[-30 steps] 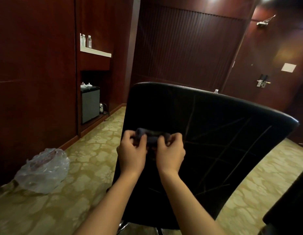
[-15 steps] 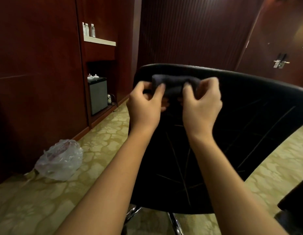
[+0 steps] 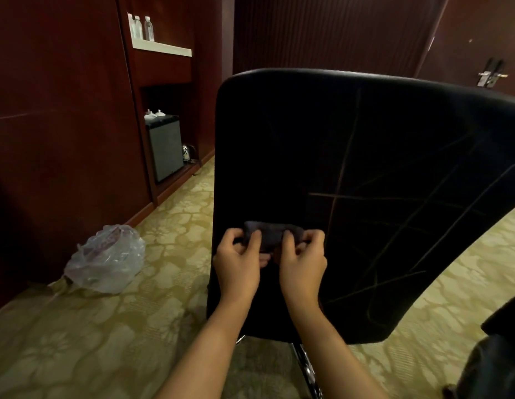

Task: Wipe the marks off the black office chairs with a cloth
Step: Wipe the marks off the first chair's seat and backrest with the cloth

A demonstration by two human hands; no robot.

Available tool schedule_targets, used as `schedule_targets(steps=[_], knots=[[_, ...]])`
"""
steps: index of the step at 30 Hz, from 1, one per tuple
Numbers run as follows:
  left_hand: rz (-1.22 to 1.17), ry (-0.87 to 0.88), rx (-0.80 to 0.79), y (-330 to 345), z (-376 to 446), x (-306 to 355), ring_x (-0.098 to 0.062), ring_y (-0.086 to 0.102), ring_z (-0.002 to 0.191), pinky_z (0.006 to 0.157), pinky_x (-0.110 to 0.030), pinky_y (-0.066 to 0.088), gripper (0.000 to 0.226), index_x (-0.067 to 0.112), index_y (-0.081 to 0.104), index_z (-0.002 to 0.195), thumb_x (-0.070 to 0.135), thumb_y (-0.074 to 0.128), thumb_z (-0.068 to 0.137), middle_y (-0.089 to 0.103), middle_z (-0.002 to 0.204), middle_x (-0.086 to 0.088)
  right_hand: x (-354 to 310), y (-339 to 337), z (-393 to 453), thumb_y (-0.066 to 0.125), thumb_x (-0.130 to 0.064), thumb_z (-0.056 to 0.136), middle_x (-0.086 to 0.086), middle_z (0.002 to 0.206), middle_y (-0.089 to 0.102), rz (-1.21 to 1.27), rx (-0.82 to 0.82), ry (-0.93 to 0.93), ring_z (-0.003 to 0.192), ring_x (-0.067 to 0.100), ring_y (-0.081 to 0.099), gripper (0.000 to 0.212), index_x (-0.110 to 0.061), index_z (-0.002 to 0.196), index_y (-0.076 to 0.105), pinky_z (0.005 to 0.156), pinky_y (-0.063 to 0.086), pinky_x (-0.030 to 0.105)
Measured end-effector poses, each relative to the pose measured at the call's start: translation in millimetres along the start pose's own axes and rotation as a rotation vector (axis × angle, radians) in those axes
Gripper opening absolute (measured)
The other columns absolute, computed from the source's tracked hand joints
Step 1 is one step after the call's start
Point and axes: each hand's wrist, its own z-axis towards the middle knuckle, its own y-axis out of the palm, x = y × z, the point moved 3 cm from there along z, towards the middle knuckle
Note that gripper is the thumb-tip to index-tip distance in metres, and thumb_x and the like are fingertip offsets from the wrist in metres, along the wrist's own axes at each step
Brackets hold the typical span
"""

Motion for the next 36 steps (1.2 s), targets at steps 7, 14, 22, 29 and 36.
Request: schedule_targets(steps=[7, 14, 22, 29, 36], knots=[[-0.209, 0.198, -0.088, 31.1, 16.2, 116.8, -0.016, 0.068, 0.057, 0.048, -0.025, 0.051, 0.016, 0.02, 0.056, 0.089, 0.02, 0.072, 0.09, 0.071, 0.079, -0.008, -105.0, -14.2, 47.5, 0.07, -0.035, 0.084, -0.003, 0.066, 0.064, 0.207, 0.129, -0.168, 0.069, 0.018, 0.068, 0.025, -0.025, 0.085, 0.047, 0.072, 0.056, 0.048], [-0.072, 0.228, -0.057, 19.8, 10.4, 61.9, -0.007, 0.07, 0.071, 0.057, -0.029, 0.058, 0.017, 0.023, 0.056, 0.084, 0.017, 0.069, 0.092, 0.068, 0.075, 0.003, -58.4, -3.8, 26.7, 0.07, -0.024, 0.088, -0.004, 0.069, 0.064, 0.183, 0.111, -0.106, 0.067, 0.012, 0.065, 0.024, -0.014, 0.092, 0.049, 0.068, 0.055, 0.036], [0.067, -0.277, -0.02, -17.9, -6.6, -85.4, -0.019, 0.072, 0.087, 0.068, -0.03, 0.059, 0.013, 0.017, 0.059, 0.087, 0.009, 0.067, 0.092, 0.07, 0.104, -0.019, 82.7, 22.5, -32.5, 0.069, -0.02, 0.089, -0.003, 0.07, 0.054, 0.065, 0.055, 0.444, 0.066, 0.015, 0.056, 0.025, -0.01, 0.095, 0.047, 0.065, 0.041, 0.024], [-0.162, -0.236, -0.114, -10.1, 3.2, -22.8, -0.015, 0.07, 0.057, 0.059, -0.023, 0.06, 0.023, 0.004, 0.055, 0.114, 0.009, 0.065, 0.093, 0.066, 0.1, -0.019, 38.9, 10.1, -10.0, 0.074, -0.016, 0.084, -0.006, 0.063, 0.06, 0.289, 0.042, 0.173, 0.06, 0.01, 0.059, 0.026, -0.022, 0.083, 0.049, 0.066, 0.054, 0.041], [-0.119, 0.006, -0.176, -1.0, 2.6, 10.9, -0.017, 0.074, 0.077, 0.063, -0.023, 0.056, 0.01, 0.013, 0.055, 0.094, 0.009, 0.064, 0.095, 0.073, 0.086, -0.006, 14.7, 5.7, 1.9, 0.07, -0.026, 0.09, 0.007, 0.075, 0.069, 0.421, -0.08, 0.176, 0.064, 0.018, 0.066, 0.025, -0.016, 0.099, 0.048, 0.06, 0.053, 0.034]])
